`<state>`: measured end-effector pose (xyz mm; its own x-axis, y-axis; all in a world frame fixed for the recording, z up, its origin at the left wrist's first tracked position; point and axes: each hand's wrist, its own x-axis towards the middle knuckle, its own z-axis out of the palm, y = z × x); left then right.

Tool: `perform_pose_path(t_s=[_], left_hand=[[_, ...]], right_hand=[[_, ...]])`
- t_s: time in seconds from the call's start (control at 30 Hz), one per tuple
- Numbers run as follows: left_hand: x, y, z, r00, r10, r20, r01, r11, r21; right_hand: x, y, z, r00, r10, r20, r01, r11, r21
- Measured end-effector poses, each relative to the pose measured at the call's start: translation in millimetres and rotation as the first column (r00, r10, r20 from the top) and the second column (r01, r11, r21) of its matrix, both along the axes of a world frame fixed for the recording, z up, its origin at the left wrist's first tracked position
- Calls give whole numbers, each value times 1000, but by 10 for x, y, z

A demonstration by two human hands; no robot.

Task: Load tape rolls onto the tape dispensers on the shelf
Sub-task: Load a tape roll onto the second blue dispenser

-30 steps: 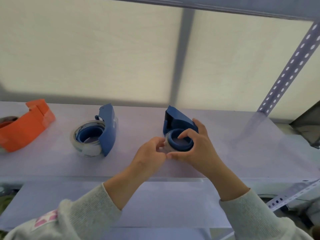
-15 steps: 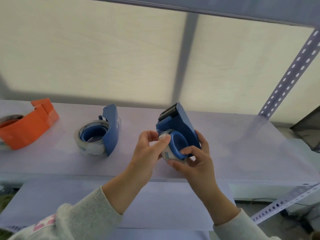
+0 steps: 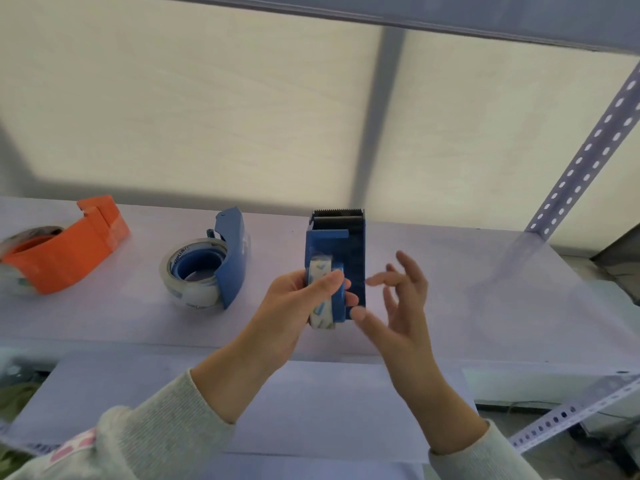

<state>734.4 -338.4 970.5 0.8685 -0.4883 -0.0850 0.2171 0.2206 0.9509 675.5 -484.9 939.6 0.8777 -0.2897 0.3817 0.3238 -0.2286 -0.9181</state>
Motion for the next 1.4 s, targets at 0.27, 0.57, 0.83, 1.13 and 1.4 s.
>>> perform_pose_path(t_s=[0.27,0.57,0.83,1.13,1.4], left_hand=[[-86,-41,14,973,19,232,-83,959,271],[-106,-19,-26,966,24,258,-100,953,285],[-133,26,-6,987,12,159,-45,978,205],[-147,105,-21,991,-15,133,-3,991,131],[-129,146,-66,1000,-22,12,22,999,37]], right_hand=[[198,106,557,983,-183,-27,131,794,-594],[302,139,565,981,-165,105,191,699,-690],[342,83,504,946,-268,182,324,772,-547],[352,38,543,930,-304,209,365,839,-404],[362,-47,631,942,-326,78,333,884,-327]])
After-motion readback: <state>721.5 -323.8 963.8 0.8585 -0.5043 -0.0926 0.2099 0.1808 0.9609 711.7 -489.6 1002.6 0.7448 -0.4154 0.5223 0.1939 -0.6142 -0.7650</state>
